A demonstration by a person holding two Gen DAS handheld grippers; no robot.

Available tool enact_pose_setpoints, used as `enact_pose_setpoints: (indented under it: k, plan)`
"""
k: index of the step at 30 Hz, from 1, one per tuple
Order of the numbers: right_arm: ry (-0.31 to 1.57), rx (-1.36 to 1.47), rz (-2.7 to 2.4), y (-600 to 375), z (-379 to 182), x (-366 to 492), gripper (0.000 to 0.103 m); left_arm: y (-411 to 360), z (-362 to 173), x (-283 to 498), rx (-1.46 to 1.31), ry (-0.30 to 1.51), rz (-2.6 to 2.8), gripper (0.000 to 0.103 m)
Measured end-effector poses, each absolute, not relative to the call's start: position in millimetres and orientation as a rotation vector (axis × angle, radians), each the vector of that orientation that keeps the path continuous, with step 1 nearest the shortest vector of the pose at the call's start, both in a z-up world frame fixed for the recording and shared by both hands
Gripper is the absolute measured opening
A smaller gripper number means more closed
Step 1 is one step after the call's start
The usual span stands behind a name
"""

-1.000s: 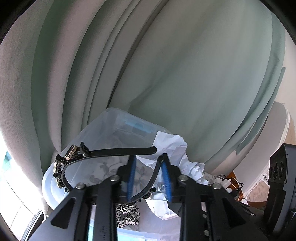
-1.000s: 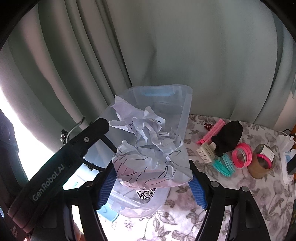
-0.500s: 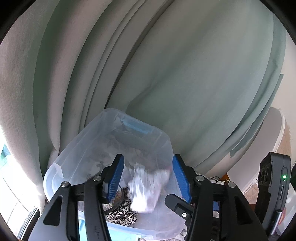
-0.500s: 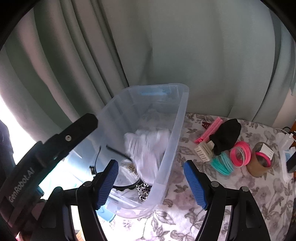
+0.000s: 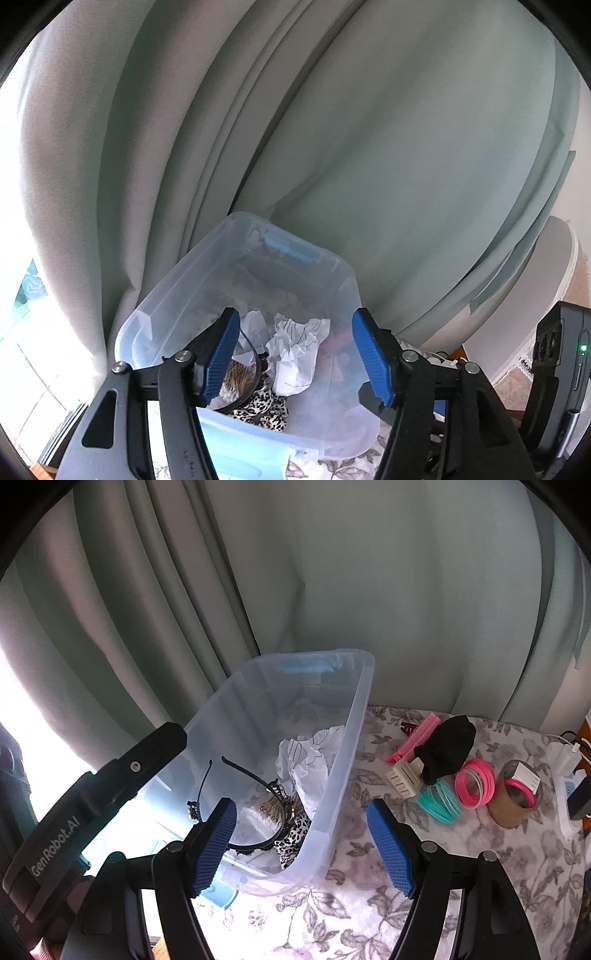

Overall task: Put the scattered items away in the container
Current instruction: 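Move both tools away from the box toward the bangles and tape roll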

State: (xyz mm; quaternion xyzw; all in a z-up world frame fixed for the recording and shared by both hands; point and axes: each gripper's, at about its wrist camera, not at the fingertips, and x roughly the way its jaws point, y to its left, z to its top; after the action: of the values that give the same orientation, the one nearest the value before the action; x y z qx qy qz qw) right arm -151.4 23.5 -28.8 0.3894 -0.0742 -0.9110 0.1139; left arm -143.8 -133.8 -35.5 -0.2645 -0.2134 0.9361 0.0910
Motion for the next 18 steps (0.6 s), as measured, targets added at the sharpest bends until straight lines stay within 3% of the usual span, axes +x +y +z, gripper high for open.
enact_pose_setpoints:
  k: [8,18]
  plan:
    - [-0.222,1.115,-2.678,26,-17,-138,0.077,-135,-25,-134,-0.793,-0.631,2.801,0.076]
    - [-0.262,1.042,-2.706,41,4,-114,0.077,-126,-5,-110,-0.713,-0.632,2.880,0.079]
